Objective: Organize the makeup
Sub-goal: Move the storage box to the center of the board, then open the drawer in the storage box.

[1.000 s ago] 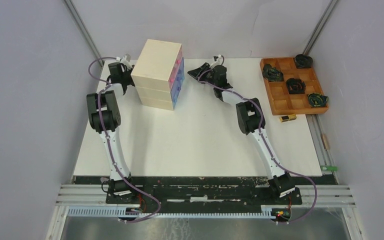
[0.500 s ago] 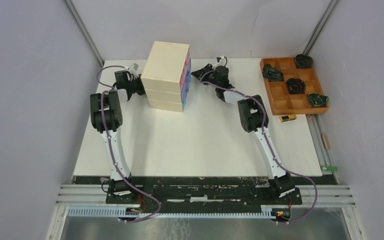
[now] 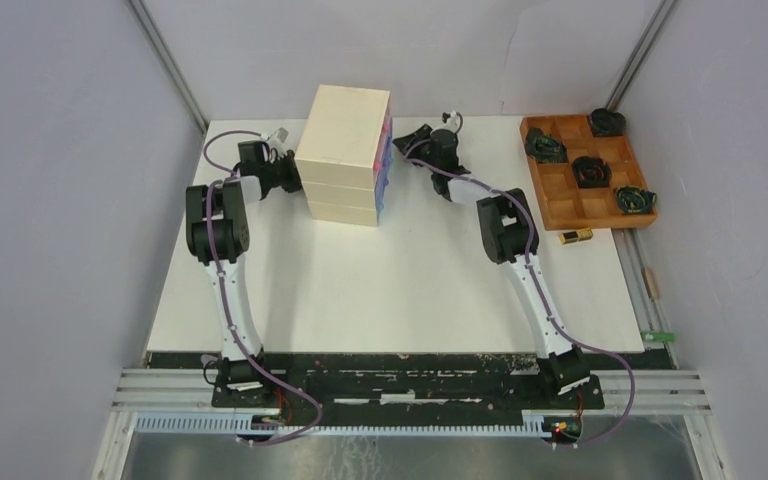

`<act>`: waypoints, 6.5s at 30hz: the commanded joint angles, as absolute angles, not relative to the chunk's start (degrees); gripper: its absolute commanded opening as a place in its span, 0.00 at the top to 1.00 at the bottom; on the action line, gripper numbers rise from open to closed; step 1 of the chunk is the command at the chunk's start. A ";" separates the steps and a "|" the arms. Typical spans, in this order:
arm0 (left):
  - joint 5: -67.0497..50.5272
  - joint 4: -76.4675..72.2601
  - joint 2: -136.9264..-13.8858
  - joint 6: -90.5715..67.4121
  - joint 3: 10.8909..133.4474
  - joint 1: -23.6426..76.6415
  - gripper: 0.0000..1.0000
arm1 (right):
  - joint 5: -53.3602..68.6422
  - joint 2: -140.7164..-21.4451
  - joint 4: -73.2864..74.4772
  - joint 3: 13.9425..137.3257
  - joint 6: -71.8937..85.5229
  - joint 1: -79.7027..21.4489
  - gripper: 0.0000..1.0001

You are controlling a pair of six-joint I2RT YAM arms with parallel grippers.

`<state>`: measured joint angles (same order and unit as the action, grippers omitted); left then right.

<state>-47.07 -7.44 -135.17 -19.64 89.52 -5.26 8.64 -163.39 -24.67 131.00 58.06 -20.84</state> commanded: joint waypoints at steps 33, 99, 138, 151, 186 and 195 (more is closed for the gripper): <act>-46.35 4.46 -130.47 -14.50 90.11 0.00 0.97 | 43.91 -151.88 -30.98 106.31 58.15 -18.93 0.70; -25.77 24.65 -81.94 -7.52 91.10 4.79 0.71 | 22.26 -96.77 1.33 54.49 30.21 -12.26 0.44; -8.68 28.71 -80.95 -2.88 69.52 19.27 0.97 | 39.21 -118.02 -51.70 52.72 62.25 -20.85 0.47; -8.87 28.63 -80.25 -3.32 66.98 19.26 0.97 | 39.87 -123.62 -56.75 54.55 66.31 -23.39 0.48; -8.09 27.43 -80.66 -3.69 63.86 19.24 0.97 | 37.64 -119.70 -55.19 48.55 56.45 -22.82 0.82; -8.34 26.50 -81.80 -4.36 63.14 19.20 0.97 | 37.88 -114.57 -51.96 42.60 52.58 -21.67 0.82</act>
